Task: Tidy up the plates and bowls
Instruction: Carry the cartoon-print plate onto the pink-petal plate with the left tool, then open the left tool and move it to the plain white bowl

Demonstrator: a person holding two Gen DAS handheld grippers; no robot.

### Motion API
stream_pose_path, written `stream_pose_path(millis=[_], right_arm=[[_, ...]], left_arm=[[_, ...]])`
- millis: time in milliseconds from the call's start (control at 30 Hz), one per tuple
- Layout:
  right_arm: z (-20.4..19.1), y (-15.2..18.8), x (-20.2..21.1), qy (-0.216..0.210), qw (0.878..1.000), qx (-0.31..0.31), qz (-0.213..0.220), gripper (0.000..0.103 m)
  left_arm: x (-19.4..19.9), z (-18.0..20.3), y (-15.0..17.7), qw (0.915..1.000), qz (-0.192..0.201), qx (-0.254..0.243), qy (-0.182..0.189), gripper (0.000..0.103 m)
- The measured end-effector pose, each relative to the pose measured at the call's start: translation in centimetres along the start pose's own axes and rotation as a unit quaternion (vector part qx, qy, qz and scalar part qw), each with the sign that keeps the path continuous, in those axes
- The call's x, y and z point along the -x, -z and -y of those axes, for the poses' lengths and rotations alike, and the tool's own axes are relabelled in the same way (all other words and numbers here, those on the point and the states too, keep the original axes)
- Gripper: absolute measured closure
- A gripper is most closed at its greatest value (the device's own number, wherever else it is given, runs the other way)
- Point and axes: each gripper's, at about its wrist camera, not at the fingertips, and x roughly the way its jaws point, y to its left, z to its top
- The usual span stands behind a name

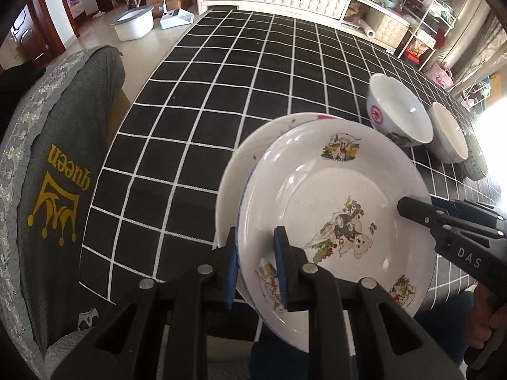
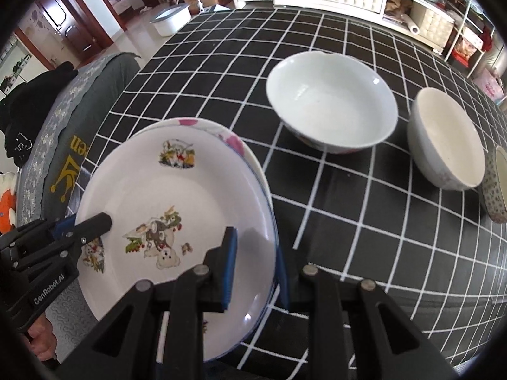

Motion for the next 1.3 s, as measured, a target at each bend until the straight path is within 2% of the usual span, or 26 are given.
stream_pose_path(millis=[233, 533, 700, 767, 833, 933, 1200, 1300], right_arm=[[0.0, -0.6, -1.3, 0.011, 1.0, 0.005, -0.014, 0.075], [-0.4, -0.8, -1.6, 0.009, 1.0, 0.016, -0.002, 0.075], [-1.0, -0.5, -1.5, 0.028, 0.999, 0.034, 0.011, 0.075], [-1.3, -0.4, -1.5, 0.035, 0.998, 0.047, 0.011, 0.074], [-1.1, -0.4, -1.3, 0.026, 0.999, 0.043, 0.013, 0.071], [-1.0, -0.5, -0.9, 0.023, 0.999, 0.035, 0.013, 0.071], [-0.1, 0.2, 1.7, -0.001, 0.999, 0.028, 0.025, 0.07], [0.8, -0.1, 3.3, 0.002, 0.999, 0.025, 0.037, 0.069]], left_arm=[[-0.7, 0.2, -1.0, 0.9999, -0.001, -0.013, -0.011, 0.085], [-0.4, -0.7, -0.6, 0.9995, 0.001, 0.032, 0.009, 0.085], [0.3, -0.6, 0.1, 0.9995, 0.002, 0.032, 0.007, 0.084], [0.9, -0.3, 0.3, 0.9997, 0.007, 0.024, -0.003, 0.081], [1.6, 0.1, 0.6, 0.9994, 0.017, 0.015, -0.026, 0.064], [3.0, 0.8, 0.9, 0.999, 0.031, -0.001, -0.033, 0.063], [5.1, 2.6, 0.2, 0.9991, 0.041, -0.01, -0.009, 0.062], [6.3, 4.5, -0.2, 0.998, 0.057, -0.028, 0.002, 0.055]])
